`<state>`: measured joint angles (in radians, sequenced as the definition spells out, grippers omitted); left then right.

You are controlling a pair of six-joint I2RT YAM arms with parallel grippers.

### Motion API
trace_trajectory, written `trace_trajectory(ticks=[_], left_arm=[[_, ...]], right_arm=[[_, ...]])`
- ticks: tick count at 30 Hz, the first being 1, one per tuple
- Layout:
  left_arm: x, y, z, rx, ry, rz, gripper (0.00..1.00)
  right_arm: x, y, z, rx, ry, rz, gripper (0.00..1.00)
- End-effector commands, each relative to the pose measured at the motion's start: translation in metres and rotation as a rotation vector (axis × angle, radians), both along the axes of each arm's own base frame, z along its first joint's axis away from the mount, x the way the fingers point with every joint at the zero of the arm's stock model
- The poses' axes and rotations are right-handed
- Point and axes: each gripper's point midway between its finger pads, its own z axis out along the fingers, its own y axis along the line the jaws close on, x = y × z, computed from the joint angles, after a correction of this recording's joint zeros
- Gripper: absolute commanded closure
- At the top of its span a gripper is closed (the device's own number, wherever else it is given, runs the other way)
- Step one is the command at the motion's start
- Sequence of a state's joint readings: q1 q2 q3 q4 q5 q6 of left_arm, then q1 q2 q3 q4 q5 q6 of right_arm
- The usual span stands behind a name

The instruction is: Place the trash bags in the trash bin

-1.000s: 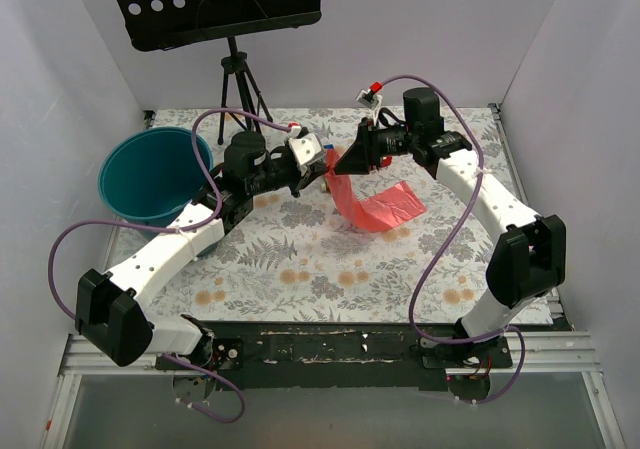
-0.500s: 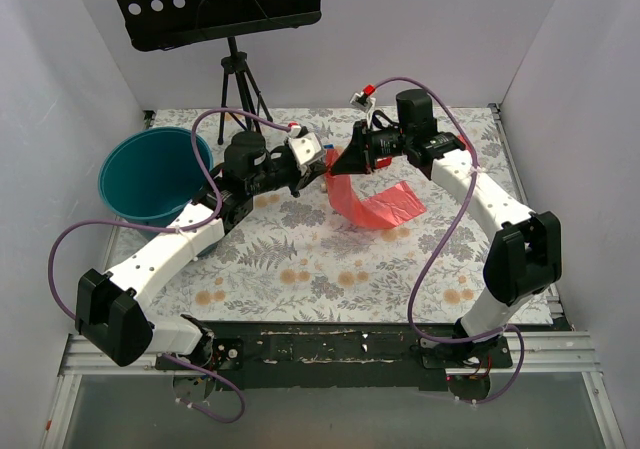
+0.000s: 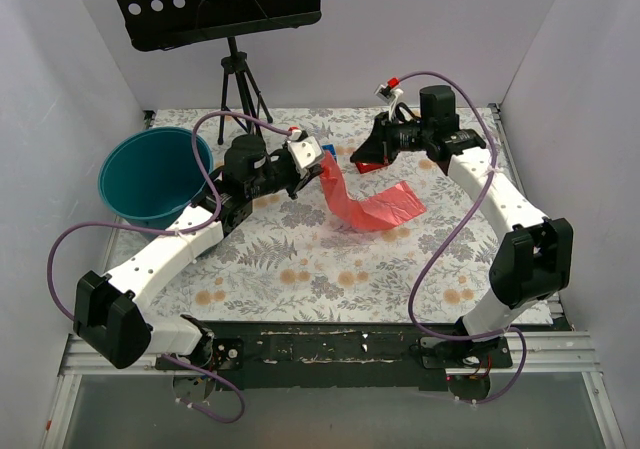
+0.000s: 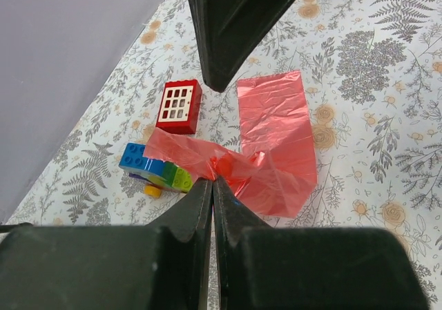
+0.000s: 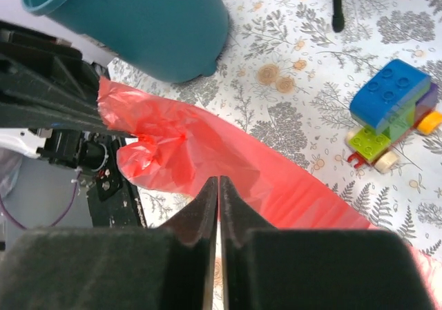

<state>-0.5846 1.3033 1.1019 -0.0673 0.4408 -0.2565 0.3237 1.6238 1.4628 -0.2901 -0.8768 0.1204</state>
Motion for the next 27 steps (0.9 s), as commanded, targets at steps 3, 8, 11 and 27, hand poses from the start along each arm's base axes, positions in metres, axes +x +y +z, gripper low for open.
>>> trace_trajectory(ticks=[3,8,11,27], left_arm=[[-0.011,-0.002,0.026,-0.066,-0.040,-0.037,1.00],[-0.012,-0.006,0.032,-0.083,-0.049,-0.062,1.00],[-0.012,-0.009,0.033,-0.088,-0.044,-0.070,1.00],[-0.012,-0.002,0.022,-0.042,-0.035,-0.045,1.00]], right_arm=[[-0.032,0.023,0.038,0.124,0.005,0.151,0.49],[-0.041,0.039,0.036,0.142,0.033,0.202,0.41],[-0.044,0.043,0.032,0.141,0.054,0.211,0.41],[-0.035,0.035,0.025,0.107,0.010,0.155,0.99]])
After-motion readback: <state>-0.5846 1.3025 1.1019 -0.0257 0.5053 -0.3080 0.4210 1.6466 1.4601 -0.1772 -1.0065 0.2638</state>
